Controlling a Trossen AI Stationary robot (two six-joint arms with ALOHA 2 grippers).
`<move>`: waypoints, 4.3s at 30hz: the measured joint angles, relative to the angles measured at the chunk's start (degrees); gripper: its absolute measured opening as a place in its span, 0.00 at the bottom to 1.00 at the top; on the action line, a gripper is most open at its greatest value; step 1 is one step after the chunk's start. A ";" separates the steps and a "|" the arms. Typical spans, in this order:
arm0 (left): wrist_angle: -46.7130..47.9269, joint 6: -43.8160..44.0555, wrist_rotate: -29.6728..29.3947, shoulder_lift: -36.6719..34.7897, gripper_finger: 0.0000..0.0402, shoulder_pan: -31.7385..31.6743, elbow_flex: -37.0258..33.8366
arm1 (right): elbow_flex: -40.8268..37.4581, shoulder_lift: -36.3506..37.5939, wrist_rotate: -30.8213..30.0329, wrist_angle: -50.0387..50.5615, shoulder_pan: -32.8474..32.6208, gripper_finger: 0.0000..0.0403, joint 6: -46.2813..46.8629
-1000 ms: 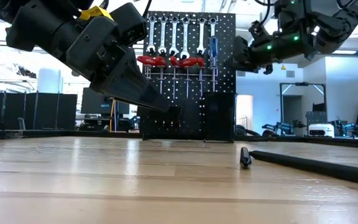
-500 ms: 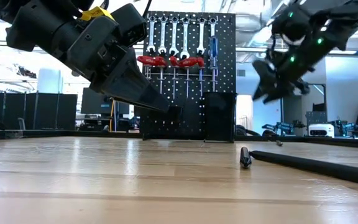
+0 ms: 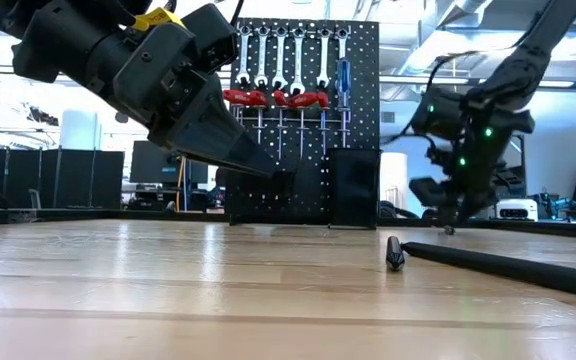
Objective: Hang tools onto peg board
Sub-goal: Put the black pen into the black bin on the peg board
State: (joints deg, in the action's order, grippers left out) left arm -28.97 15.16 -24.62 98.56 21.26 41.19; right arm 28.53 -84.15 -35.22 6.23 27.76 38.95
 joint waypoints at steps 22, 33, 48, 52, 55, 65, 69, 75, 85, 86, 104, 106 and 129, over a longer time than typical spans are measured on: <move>0.01 1.16 0.26 0.00 0.29 0.09 0.00 | -4.00 -6.44 -1.65 -3.41 -10.43 0.14 -1.49; 0.02 1.29 0.26 0.00 0.29 0.09 0.00 | -8.41 1.27 4.12 -13.09 -20.23 0.03 -1.63; -0.04 1.13 0.26 0.00 0.29 0.09 0.00 | -8.41 18.06 1.11 -30.63 -29.92 0.03 -13.75; -4.91 -4.49 0.12 0.82 0.29 0.10 -0.02 | -8.31 16.46 0.59 -40.60 -33.15 0.03 -17.24; -15.90 -12.86 -0.03 4.04 0.29 0.09 -0.24 | -8.32 13.54 0.59 -52.70 -35.85 0.03 -22.28; -48.35 -23.31 4.78 15.06 0.34 -8.88 2.92 | -8.04 0.30 4.33 -87.39 -43.08 0.03 -38.12; -44.27 -16.98 14.82 15.18 0.43 -13.68 7.09 | -5.82 -3.36 6.67 -90.51 -43.55 0.03 -40.12; -41.90 -13.93 19.49 15.15 0.50 -15.94 11.30 | -2.19 -6.70 8.44 -90.56 -43.62 0.03 -42.96; -43.08 -13.81 17.94 15.17 0.45 -15.07 13.04 | -1.92 -7.01 8.46 -90.76 -44.27 0.03 -43.65; -43.46 -13.36 17.78 15.17 0.43 -15.08 13.18 | -1.92 -7.01 8.46 -90.76 -44.27 0.03 -43.53; -21.51 -20.53 7.33 10.28 0.03 -13.24 13.40 | -1.90 -3.38 7.93 -80.26 -45.01 0.21 -45.11; -16.50 -22.27 4.94 7.37 0.03 -13.01 13.51 | -1.90 -0.94 7.94 -75.09 -44.87 0.27 -43.99; 13.55 -22.87 6.56 -0.96 0.03 -14.31 18.43 | 10.07 -0.58 0.55 -46.25 -45.45 0.39 -43.94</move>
State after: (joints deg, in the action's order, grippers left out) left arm -15.42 -7.71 -18.06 97.60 6.95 59.62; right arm 38.61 -84.73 -34.67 -40.02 -17.69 -4.99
